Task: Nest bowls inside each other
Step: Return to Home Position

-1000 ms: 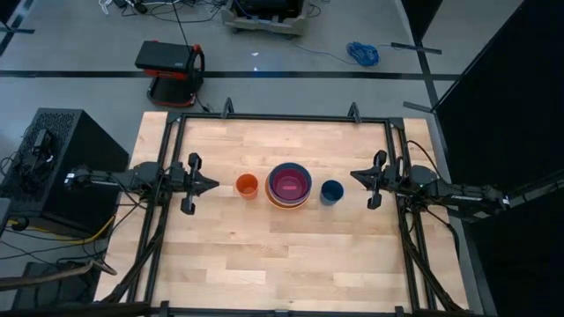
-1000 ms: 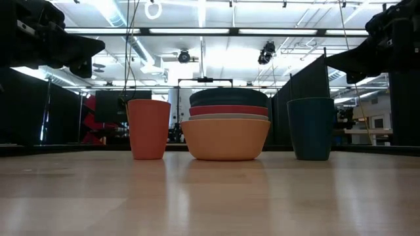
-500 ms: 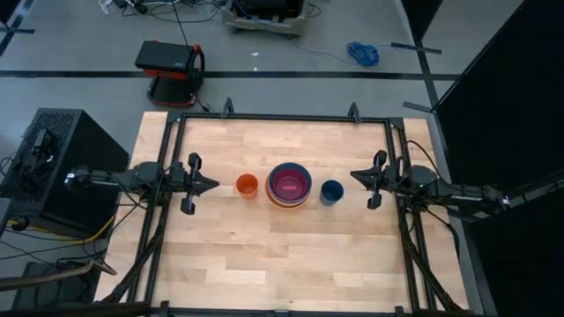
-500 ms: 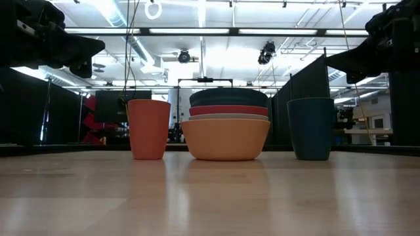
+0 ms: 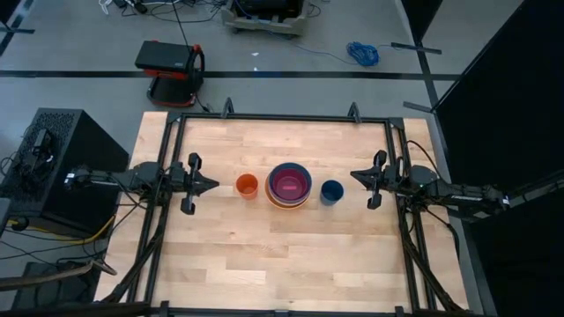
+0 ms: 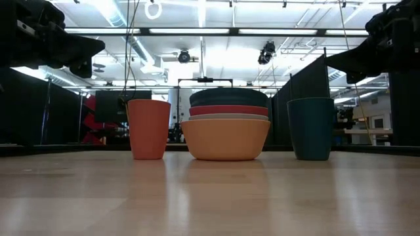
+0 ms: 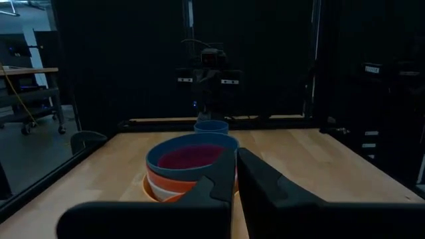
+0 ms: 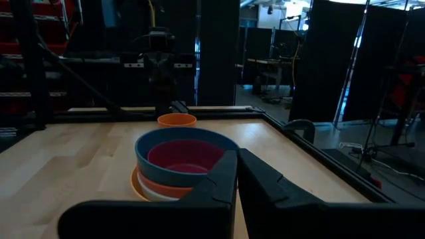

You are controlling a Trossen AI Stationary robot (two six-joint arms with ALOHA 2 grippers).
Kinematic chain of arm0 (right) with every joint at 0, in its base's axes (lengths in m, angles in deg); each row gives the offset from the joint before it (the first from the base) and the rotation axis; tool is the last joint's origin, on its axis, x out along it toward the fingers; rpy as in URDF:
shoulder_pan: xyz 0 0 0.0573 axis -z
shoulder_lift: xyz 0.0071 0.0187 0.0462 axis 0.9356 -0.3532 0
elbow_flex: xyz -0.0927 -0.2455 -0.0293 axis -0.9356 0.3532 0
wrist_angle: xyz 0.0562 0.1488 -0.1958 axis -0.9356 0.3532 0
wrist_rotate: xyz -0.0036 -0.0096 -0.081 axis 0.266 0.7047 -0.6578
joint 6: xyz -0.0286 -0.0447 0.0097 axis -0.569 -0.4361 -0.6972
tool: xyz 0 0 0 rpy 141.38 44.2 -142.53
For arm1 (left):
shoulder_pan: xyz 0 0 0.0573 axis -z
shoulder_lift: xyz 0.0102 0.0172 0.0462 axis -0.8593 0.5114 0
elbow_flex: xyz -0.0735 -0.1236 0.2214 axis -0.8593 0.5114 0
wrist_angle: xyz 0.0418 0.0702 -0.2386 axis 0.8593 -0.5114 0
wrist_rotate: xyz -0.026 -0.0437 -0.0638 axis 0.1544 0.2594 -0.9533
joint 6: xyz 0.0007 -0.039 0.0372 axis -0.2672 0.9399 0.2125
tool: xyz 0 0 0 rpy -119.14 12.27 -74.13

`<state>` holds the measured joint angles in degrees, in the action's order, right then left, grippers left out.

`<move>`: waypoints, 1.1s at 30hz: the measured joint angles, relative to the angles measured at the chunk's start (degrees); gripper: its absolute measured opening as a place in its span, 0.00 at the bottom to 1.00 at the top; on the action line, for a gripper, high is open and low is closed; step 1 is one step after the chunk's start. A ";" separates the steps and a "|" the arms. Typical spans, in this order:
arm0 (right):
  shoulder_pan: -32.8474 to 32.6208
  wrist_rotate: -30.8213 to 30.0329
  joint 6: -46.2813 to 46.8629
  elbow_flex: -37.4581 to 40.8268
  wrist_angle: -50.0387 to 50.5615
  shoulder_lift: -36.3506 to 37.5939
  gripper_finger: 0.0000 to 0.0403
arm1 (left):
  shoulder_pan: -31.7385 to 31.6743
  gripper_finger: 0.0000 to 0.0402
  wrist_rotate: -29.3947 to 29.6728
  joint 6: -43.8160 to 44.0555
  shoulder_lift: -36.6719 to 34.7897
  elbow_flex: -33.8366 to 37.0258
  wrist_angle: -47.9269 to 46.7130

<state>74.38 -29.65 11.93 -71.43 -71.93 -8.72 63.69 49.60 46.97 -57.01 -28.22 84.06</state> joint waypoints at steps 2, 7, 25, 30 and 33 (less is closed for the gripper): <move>0.00 0.00 0.00 0.00 0.00 0.00 0.00 | 0.00 0.01 0.00 0.00 0.00 0.00 0.00; 0.00 0.00 0.00 0.00 0.00 0.00 0.00 | 0.00 0.00 0.00 0.00 0.00 0.00 0.00; -0.02 0.01 -0.02 0.00 0.00 0.01 0.00 | 0.00 0.01 0.00 0.00 0.00 0.00 0.00; -0.02 0.00 0.00 0.00 0.00 0.00 0.00 | 0.00 0.02 0.00 0.00 0.00 0.00 0.00; -0.02 0.00 -0.02 0.00 -0.02 0.00 0.00 | 0.00 0.01 0.00 0.00 0.00 0.00 0.00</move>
<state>74.36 -29.65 11.91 -71.43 -71.95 -8.72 63.69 49.60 46.97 -57.01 -28.22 84.06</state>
